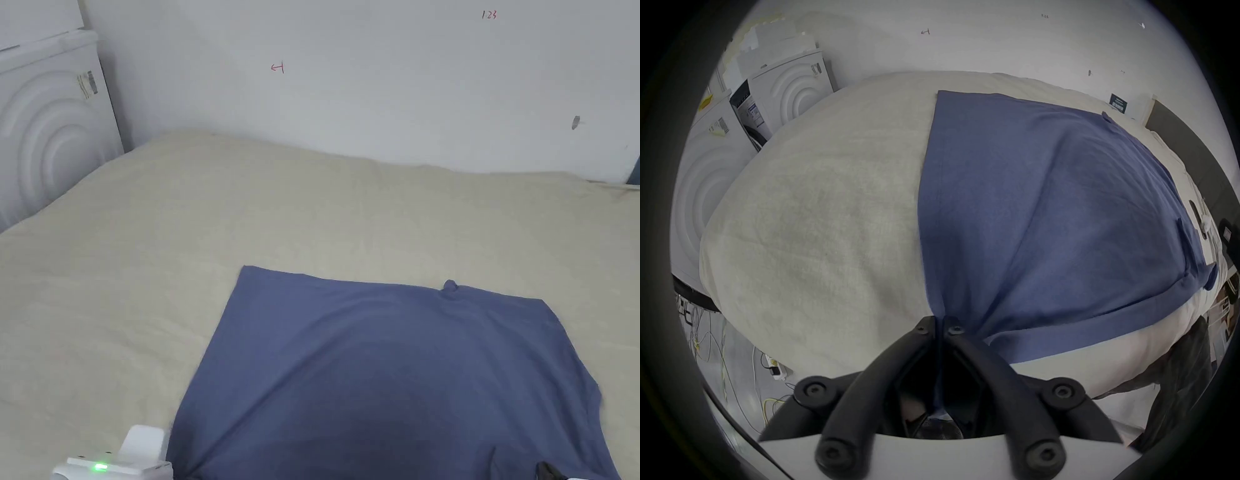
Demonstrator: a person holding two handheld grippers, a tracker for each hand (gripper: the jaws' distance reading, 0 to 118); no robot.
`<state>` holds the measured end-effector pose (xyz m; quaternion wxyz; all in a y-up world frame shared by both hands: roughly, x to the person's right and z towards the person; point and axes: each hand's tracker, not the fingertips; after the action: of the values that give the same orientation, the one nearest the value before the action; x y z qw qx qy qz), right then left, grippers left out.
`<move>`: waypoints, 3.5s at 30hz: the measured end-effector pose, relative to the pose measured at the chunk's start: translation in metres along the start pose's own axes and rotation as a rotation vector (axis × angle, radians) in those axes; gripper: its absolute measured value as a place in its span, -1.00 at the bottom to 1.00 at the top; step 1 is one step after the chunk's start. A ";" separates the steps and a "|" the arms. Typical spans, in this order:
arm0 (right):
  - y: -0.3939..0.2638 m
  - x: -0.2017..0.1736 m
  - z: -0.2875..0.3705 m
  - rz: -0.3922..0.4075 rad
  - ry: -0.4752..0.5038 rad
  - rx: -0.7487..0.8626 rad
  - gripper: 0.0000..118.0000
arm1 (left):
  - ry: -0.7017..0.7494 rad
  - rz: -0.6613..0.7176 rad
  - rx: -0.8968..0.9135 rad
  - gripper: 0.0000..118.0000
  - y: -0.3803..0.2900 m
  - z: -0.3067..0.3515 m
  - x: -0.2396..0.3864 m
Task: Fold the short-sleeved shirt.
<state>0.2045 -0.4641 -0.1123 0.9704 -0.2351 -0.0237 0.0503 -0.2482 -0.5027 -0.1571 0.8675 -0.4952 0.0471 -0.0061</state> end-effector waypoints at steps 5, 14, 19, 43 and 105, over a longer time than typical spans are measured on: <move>0.000 0.006 0.001 0.007 -0.009 -0.013 -0.99 | -0.077 0.065 0.036 -1.00 -0.002 0.019 -0.020; -0.006 0.051 0.005 -0.075 -0.060 -0.147 -0.97 | -0.134 0.101 0.156 -1.00 0.011 0.054 -0.030; -0.019 0.080 -0.006 -0.129 -0.048 -0.299 -0.07 | -0.130 0.083 0.150 -1.00 0.011 0.055 -0.024; -0.049 0.078 0.004 -0.085 -0.034 -0.200 -0.89 | -0.120 0.111 0.201 -1.00 -0.001 0.050 -0.022; 0.032 0.020 -0.019 -0.074 -0.021 0.114 -0.99 | -0.026 0.070 0.643 -1.00 0.023 0.069 0.039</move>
<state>0.2229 -0.4424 -0.1430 0.9831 -0.1778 -0.0398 0.0184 -0.2037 -0.4340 -0.1445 0.9797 -0.1940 0.0485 0.0156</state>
